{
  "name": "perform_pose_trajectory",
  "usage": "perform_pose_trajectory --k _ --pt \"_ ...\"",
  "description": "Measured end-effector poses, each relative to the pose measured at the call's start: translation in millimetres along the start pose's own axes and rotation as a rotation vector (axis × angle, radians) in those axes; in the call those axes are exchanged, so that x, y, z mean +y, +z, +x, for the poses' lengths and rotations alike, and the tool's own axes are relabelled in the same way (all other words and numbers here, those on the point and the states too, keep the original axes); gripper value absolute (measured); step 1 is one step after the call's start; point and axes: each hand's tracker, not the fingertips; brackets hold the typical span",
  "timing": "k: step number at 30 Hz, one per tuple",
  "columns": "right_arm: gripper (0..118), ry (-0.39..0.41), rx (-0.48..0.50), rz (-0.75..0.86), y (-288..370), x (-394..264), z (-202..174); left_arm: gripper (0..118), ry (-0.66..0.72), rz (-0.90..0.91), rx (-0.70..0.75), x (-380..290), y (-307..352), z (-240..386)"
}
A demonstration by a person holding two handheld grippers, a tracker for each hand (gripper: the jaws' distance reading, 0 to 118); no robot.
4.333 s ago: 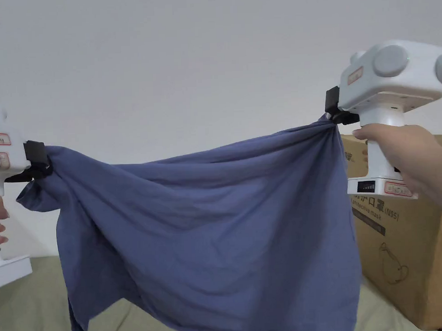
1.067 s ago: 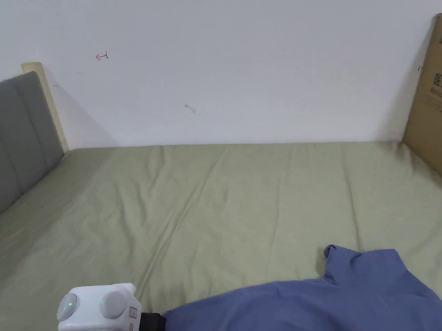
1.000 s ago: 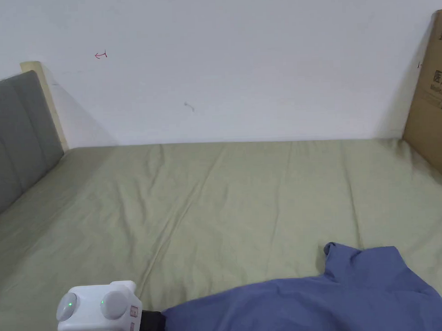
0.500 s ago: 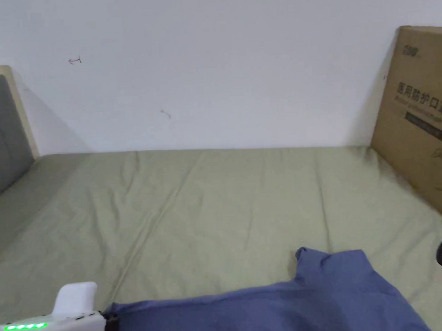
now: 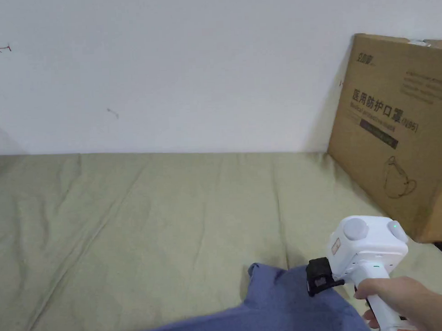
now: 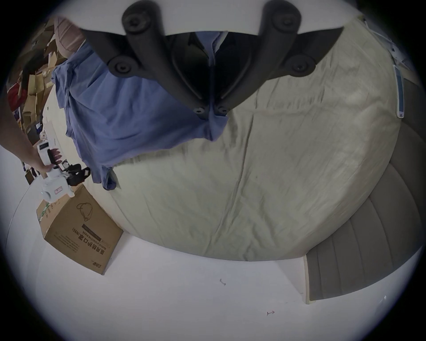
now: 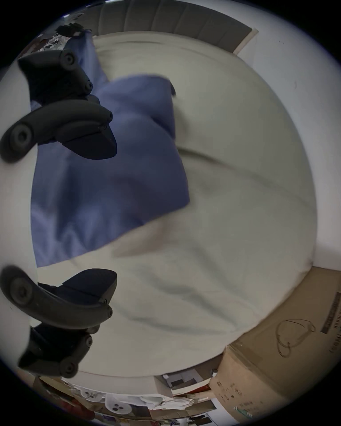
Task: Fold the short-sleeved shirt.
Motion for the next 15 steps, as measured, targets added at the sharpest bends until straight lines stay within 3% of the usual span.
perform_pose_trajectory --k 6,11,12,14,15 --pt "103 0.026 -0.006 -0.028 -36 11 8 2 -0.05 -0.028 0.034 3 -15 0" --pt "88 0.068 -0.002 0.03 -14 -6 5 2 -0.017 -0.057 0.064 -1 -25 -5" --pt "72 0.096 -0.009 0.044 -8 -12 3 2 -0.015 -0.056 0.062 -1 -24 -5" --pt "7 0.098 0.023 0.056 7 -24 3 1 -0.007 -0.05 0.047 -4 -21 -8" --pt "1 0.066 0.077 0.042 18 -33 -2 1 -0.007 -0.041 0.041 -4 -17 -6"
